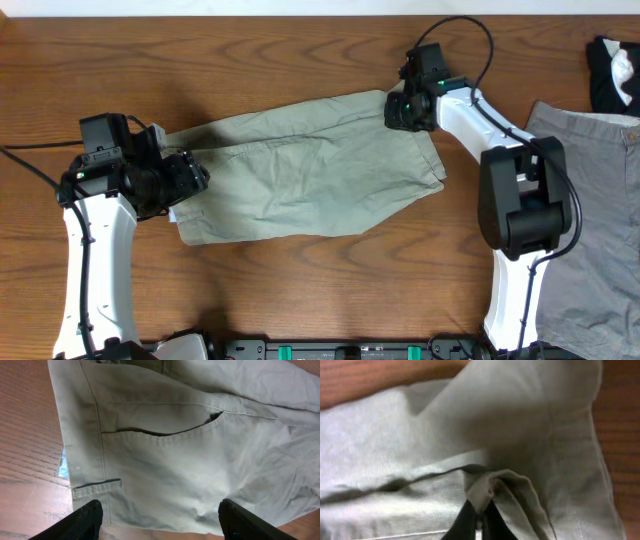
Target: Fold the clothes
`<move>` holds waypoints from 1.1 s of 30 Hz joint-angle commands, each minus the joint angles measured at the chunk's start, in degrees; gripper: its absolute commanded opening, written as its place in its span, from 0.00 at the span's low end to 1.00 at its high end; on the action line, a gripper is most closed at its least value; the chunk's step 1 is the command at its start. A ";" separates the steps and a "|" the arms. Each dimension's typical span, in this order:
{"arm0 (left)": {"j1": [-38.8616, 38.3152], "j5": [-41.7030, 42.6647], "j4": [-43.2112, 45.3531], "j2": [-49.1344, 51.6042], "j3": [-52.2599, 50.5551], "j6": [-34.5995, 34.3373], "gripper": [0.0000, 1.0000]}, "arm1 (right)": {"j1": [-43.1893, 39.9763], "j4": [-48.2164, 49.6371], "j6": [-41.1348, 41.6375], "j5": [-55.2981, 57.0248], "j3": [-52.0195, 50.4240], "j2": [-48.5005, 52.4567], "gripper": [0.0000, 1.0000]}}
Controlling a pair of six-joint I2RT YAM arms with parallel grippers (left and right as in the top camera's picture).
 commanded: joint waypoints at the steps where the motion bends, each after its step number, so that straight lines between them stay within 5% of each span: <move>1: -0.13 0.33 0.00 -0.55 0.68 0.98 0.76 | -0.98 -1.53 -2.03 0.09 0.81 -3.61 0.01; 13: -0.13 0.33 0.07 -0.55 0.68 1.03 0.76 | -1.55 -7.43 0.35 1.05 0.81 -22.27 0.01; 24: -0.13 0.31 0.24 -0.55 0.63 1.01 0.76 | -1.84 1.81 5.90 7.30 0.79 -11.80 0.03; 26: -0.13 0.33 0.22 -0.55 0.63 1.01 0.76 | -2.47 2.75 7.34 7.89 0.79 -8.50 0.15; 28: -0.13 0.33 0.24 -0.55 0.63 1.01 0.76 | -3.17 4.76 7.30 6.88 0.79 -5.75 0.47; 30: -0.13 0.31 0.26 -0.55 0.63 1.01 0.76 | -4.07 6.34 3.89 3.54 0.79 -3.76 0.69; 33: -0.13 0.31 0.22 -0.55 0.63 1.01 0.76 | -5.75 4.44 0.83 0.76 0.81 -3.78 0.82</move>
